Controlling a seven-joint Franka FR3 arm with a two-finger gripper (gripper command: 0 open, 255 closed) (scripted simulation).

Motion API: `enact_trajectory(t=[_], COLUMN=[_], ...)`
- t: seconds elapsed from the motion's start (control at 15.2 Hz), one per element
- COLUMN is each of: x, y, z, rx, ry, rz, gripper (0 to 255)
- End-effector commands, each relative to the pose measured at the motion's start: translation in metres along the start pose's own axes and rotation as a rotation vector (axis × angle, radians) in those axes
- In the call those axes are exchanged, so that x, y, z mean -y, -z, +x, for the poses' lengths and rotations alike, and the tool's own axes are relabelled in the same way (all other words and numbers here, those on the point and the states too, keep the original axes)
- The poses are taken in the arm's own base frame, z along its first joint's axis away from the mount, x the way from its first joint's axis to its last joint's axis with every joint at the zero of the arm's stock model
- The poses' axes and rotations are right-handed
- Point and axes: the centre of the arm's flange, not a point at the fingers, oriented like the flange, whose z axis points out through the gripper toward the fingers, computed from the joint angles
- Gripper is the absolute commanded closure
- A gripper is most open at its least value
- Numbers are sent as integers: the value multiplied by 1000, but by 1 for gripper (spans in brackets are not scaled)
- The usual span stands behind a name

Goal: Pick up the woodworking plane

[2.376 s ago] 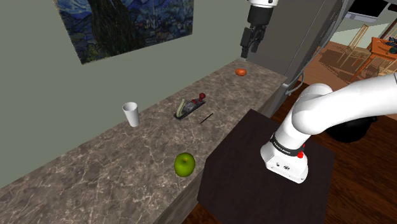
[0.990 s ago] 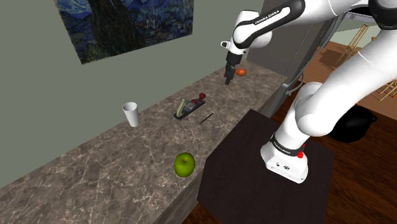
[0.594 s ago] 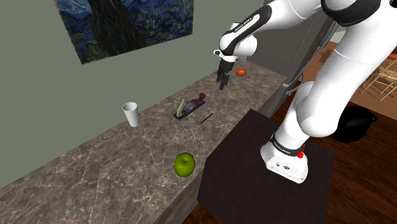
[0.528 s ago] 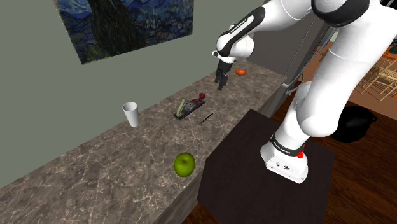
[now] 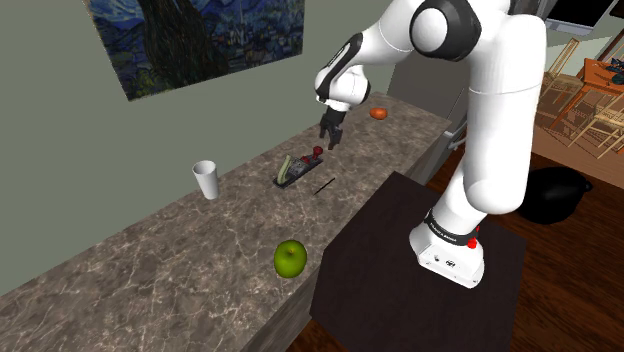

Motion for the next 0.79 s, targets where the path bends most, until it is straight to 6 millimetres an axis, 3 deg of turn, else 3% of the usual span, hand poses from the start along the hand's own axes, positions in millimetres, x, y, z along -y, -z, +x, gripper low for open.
enact_trajectory(t=[0.0, 0.59, 0.73], x=[-16, -79, -81], y=[-24, -116, -123], z=[6, 48, 48], rx=[-13, -60, -61], ry=[61, 321, 326], rz=[7, 33, 33], gripper=[0, 0, 0])
